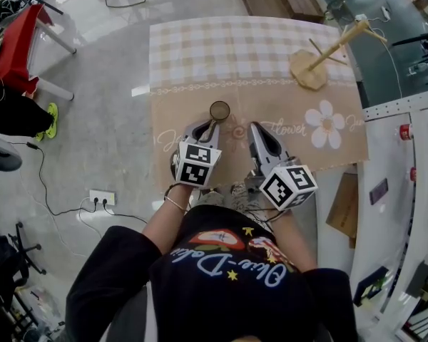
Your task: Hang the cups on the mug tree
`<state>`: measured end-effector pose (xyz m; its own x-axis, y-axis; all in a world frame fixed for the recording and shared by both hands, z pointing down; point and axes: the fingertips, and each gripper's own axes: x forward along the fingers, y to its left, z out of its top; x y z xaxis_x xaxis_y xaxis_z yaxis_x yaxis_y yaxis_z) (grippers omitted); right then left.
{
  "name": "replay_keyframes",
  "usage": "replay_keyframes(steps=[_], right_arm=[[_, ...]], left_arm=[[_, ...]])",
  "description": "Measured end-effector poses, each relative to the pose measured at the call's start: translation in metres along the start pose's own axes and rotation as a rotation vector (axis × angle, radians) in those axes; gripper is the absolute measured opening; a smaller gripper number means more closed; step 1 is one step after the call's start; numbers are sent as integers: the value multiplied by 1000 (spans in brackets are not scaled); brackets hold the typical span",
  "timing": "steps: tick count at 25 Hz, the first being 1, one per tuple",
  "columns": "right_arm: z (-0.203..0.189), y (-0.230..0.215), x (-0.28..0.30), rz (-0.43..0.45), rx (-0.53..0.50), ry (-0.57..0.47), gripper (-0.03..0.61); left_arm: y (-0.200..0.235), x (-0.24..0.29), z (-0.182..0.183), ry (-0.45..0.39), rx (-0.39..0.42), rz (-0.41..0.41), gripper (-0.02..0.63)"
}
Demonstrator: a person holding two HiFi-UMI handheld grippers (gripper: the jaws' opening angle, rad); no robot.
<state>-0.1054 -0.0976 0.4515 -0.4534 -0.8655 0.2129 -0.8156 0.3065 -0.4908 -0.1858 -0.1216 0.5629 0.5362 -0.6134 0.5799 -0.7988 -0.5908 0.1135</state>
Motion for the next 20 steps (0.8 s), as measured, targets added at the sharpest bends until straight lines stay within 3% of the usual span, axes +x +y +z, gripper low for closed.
replay_keyframes(steps=[20], right_arm=[[4,-5,-16,-54,12,-37,11]], left_arm=[[-22,-7,20,-30,30,-93,46]])
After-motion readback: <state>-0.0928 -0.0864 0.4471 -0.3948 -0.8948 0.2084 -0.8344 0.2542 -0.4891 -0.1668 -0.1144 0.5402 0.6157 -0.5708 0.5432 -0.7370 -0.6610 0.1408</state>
